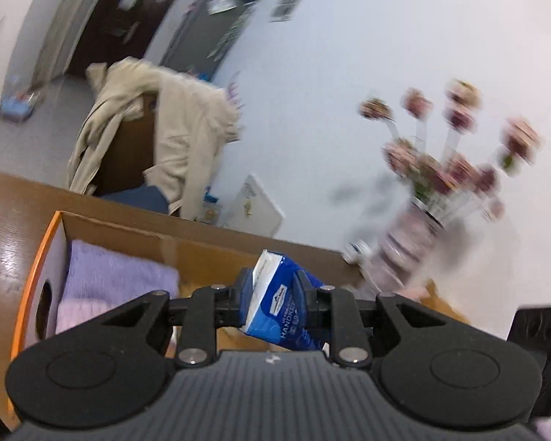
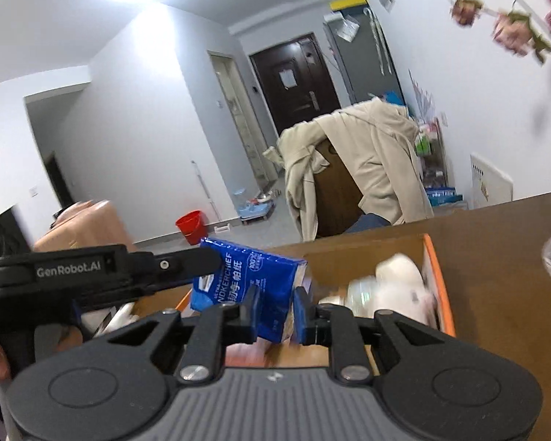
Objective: Organize soft objects
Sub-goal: 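Carry the blue carton into the box and open both grippers, then close both grippers together on the light-blue plush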
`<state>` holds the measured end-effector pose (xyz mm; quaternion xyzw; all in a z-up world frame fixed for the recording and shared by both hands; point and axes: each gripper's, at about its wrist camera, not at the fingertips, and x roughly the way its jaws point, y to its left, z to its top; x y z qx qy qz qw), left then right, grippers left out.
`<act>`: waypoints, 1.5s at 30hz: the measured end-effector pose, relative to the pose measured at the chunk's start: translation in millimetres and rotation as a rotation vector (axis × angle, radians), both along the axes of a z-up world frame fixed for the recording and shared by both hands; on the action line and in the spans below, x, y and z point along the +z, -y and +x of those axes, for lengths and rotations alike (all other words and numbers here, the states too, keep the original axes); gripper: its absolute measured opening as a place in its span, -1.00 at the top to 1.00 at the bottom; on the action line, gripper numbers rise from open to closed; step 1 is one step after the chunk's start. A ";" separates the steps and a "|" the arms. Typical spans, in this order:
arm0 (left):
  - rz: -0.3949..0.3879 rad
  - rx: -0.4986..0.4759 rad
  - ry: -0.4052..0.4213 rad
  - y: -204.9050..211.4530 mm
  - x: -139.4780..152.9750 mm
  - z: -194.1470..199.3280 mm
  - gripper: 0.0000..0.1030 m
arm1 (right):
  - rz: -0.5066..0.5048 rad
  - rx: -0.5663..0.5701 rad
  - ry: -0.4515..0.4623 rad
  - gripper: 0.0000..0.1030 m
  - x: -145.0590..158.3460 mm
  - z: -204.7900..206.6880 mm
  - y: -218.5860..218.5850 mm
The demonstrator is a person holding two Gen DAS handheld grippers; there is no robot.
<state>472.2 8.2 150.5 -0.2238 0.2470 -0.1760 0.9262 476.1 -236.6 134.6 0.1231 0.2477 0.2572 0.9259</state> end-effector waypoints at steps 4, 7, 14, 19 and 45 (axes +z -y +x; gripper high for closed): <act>-0.033 0.003 -0.105 -13.8 -27.2 68.2 0.52 | -0.098 -0.061 -0.061 0.52 -16.6 81.2 -21.9; 0.060 0.064 -0.166 -15.6 -57.4 84.5 0.49 | -0.156 -0.131 -0.099 0.45 -34.4 106.1 -26.4; 0.097 0.029 -0.134 -29.3 -60.8 63.8 0.39 | -0.180 -0.084 -0.093 0.34 -40.1 87.8 -19.6; 0.196 0.036 -0.049 -19.6 -23.7 19.3 0.06 | -0.206 -0.057 -0.023 0.22 -6.7 55.0 -14.4; 0.358 0.127 0.227 -31.0 -91.5 -372.5 -1.00 | -0.211 -0.198 0.113 -0.85 -103.9 -321.5 2.1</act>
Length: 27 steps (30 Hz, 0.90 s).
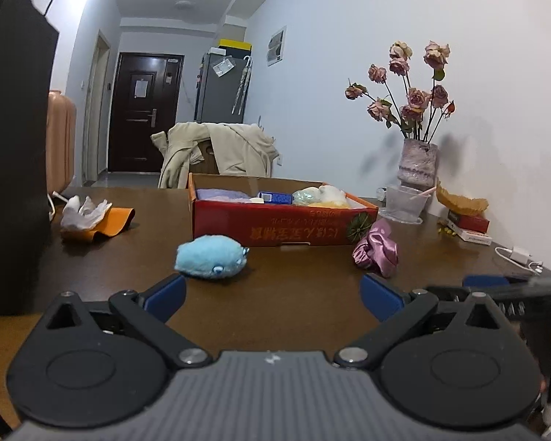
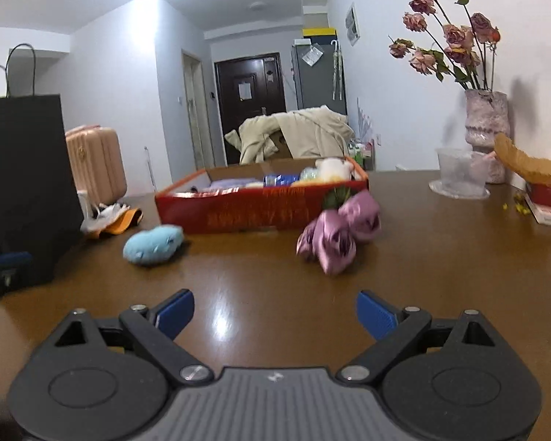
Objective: Organize soft objects
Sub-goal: 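Close both grippers together on the light-blue plush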
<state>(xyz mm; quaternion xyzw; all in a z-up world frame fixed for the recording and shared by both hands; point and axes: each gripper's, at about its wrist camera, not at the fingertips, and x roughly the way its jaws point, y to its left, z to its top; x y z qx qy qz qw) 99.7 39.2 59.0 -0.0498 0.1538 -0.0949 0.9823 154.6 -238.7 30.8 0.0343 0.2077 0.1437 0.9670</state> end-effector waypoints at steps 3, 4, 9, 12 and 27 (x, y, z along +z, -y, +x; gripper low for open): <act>-0.013 0.009 -0.001 -2.0 1.5 -1.2 -1.00 | -0.009 0.017 -0.001 -0.85 -0.3 -13.4 -6.5; -0.015 0.013 -0.003 -1.6 1.9 -0.5 -1.00 | -0.016 0.018 0.008 -0.85 0.3 -15.6 -7.1; -0.024 0.040 -0.024 -3.3 1.4 9.0 -1.00 | -0.015 0.032 0.008 -0.84 7.0 -11.4 -7.2; -0.078 0.076 -0.051 -16.2 2.2 25.6 -1.00 | 0.010 0.066 -0.007 -0.81 11.8 1.5 -9.7; -0.233 -0.037 -0.383 -96.1 -20.7 211.0 -0.23 | 0.119 0.193 -0.177 -0.22 10.9 155.1 -122.1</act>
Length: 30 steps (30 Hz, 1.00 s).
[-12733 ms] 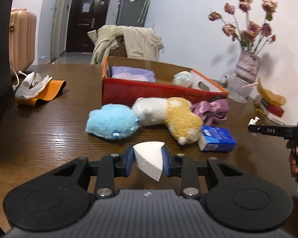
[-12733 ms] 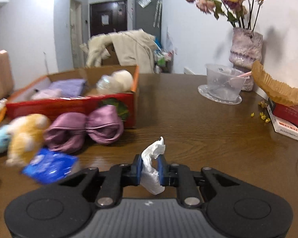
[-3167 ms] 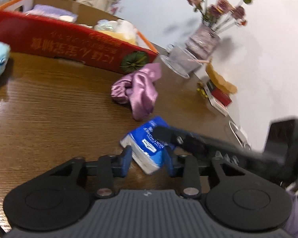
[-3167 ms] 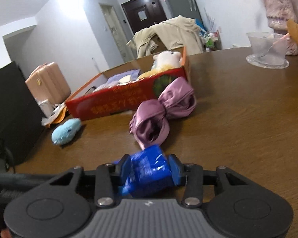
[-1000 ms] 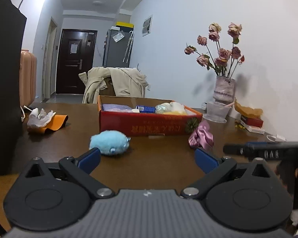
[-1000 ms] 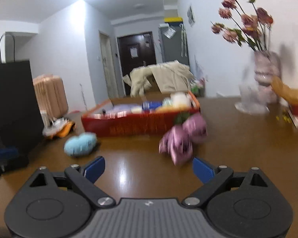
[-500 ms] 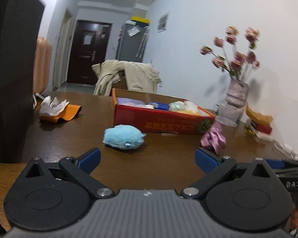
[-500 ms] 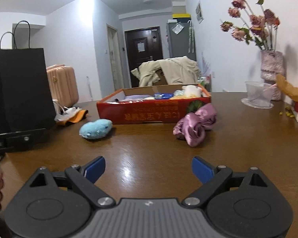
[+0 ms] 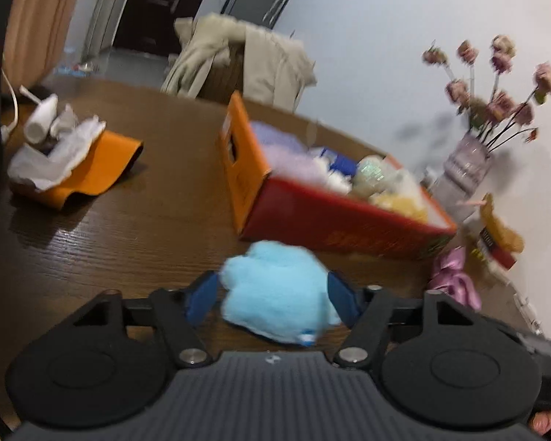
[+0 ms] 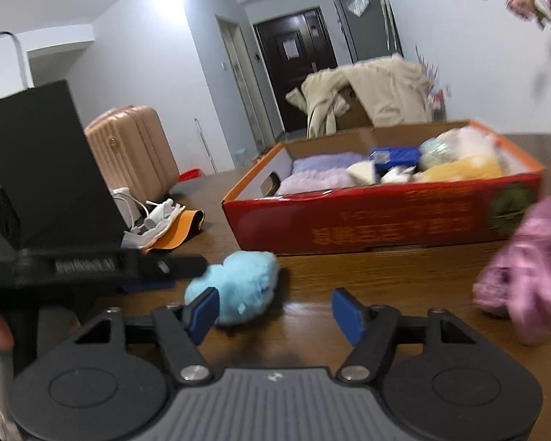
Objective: Organize soft objects
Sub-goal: 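Close both grippers together on the light-blue plush, then carry the light-blue plush into the box and open both grippers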
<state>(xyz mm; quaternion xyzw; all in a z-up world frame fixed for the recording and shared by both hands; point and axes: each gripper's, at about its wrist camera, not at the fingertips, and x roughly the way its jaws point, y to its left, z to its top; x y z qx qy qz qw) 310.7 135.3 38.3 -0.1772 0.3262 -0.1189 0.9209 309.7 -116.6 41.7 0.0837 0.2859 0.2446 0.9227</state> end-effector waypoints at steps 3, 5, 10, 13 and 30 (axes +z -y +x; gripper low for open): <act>-0.071 -0.007 -0.033 -14.9 -16.1 9.1 -0.20 | -0.010 -0.014 -0.014 -0.14 -7.3 20.9 -23.7; -0.137 -0.012 -0.041 -24.3 -21.1 10.3 -0.02 | -0.016 -0.011 -0.021 -0.08 -11.2 30.4 -33.5; -0.208 -0.029 -0.046 -31.6 -24.8 8.9 0.21 | 0.064 0.020 -0.055 0.24 -20.5 40.2 -34.5; -0.221 -0.032 -0.051 -30.1 -26.0 9.6 0.24 | 0.117 0.040 -0.088 0.36 -22.8 43.4 -29.1; -0.220 -0.154 0.100 68.1 42.8 -71.1 0.27 | 0.120 -0.016 0.087 0.41 44.7 -62.5 69.4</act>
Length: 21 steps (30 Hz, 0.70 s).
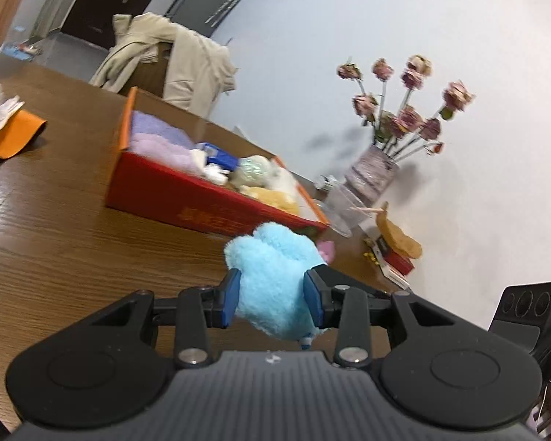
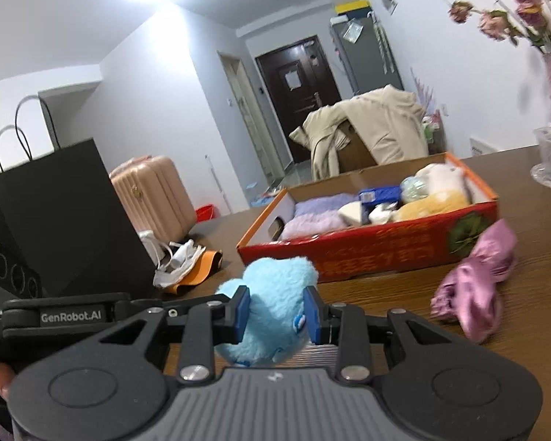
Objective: Organize soft objects
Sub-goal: 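Carry the light-blue plush into the box and open both grippers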
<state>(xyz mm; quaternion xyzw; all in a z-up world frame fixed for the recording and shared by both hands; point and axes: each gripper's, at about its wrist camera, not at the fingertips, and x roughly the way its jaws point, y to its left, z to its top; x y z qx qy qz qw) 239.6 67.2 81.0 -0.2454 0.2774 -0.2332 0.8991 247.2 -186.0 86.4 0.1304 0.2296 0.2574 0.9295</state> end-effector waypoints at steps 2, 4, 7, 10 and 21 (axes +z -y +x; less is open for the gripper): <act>0.008 -0.004 0.008 9.0 4.7 -1.5 0.27 | 0.017 -0.009 0.010 0.41 2.5 -4.0 11.2; 0.016 -0.005 0.009 18.1 7.0 -0.6 0.27 | 0.027 -0.015 0.016 0.41 3.2 -5.4 20.2; 0.018 -0.004 0.004 28.2 6.8 1.8 0.27 | 0.037 -0.023 0.014 0.41 1.7 -3.2 30.0; 0.019 -0.011 0.013 35.6 10.4 11.2 0.27 | 0.035 -0.031 0.026 0.40 5.8 3.0 37.0; -0.047 -0.010 0.095 34.2 40.8 121.9 0.27 | 0.012 -0.019 0.114 0.44 55.3 106.3 42.2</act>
